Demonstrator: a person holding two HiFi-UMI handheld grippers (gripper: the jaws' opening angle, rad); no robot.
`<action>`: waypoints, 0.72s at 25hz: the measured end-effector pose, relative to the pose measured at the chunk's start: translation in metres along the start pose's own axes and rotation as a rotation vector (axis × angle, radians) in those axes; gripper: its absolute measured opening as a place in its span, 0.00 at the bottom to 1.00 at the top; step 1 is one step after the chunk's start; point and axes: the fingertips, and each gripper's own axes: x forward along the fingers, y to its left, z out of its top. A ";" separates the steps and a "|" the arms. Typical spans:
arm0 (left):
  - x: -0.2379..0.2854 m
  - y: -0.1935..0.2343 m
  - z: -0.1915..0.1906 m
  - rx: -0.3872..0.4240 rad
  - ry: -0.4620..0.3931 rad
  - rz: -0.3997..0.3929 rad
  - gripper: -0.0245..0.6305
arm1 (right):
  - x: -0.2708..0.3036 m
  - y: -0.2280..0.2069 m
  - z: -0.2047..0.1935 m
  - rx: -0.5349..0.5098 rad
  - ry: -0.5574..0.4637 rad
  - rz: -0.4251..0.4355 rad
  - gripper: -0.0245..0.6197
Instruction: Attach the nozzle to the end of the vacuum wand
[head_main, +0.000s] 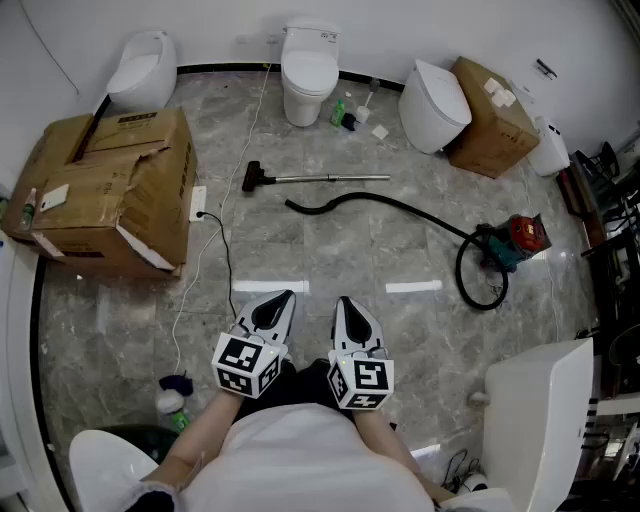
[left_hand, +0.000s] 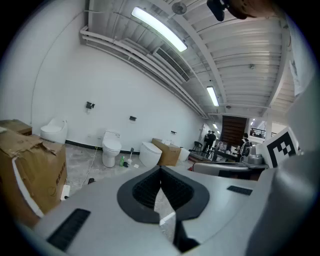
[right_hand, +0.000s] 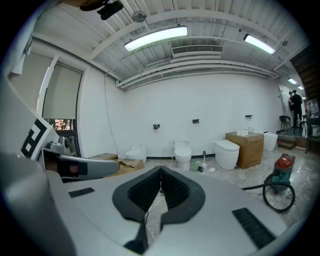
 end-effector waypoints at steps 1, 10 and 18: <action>-0.001 0.002 -0.001 -0.002 -0.001 0.001 0.05 | 0.001 0.003 -0.001 -0.002 0.002 0.004 0.06; -0.009 0.012 -0.004 -0.019 -0.002 0.012 0.05 | 0.002 0.015 -0.003 0.002 -0.006 0.025 0.06; -0.001 0.006 -0.005 -0.030 0.008 -0.012 0.05 | -0.004 -0.003 -0.006 0.045 0.005 -0.026 0.06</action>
